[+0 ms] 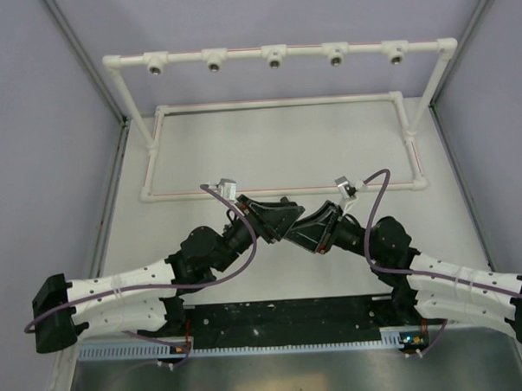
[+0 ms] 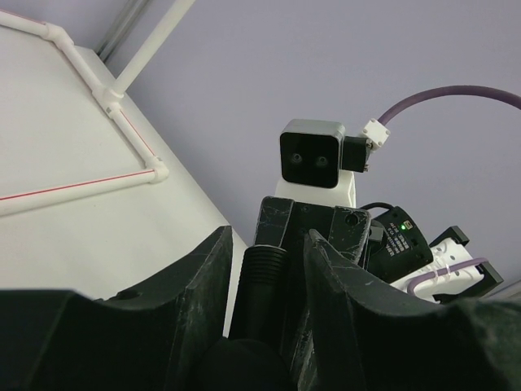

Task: Install the water faucets
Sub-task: Pick up the water faucet from the center of the board, then pick up the adaptor at the center of the board.

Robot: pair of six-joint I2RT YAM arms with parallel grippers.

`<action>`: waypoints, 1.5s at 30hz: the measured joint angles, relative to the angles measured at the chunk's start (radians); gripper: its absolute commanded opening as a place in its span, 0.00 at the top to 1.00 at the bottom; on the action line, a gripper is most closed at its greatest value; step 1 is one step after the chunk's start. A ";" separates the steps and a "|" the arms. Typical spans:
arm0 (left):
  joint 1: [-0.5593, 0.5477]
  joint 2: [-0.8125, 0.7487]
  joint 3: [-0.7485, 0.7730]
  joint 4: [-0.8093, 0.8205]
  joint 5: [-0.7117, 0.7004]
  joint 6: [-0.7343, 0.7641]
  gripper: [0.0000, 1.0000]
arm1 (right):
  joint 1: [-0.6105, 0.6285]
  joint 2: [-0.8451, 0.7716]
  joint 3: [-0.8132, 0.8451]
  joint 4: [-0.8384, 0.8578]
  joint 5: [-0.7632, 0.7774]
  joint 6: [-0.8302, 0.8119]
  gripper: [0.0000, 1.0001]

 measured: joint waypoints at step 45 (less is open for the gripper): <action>0.279 -0.322 -0.199 -0.048 -0.131 -0.187 1.00 | -0.010 -0.072 0.152 -0.746 0.493 -0.286 0.53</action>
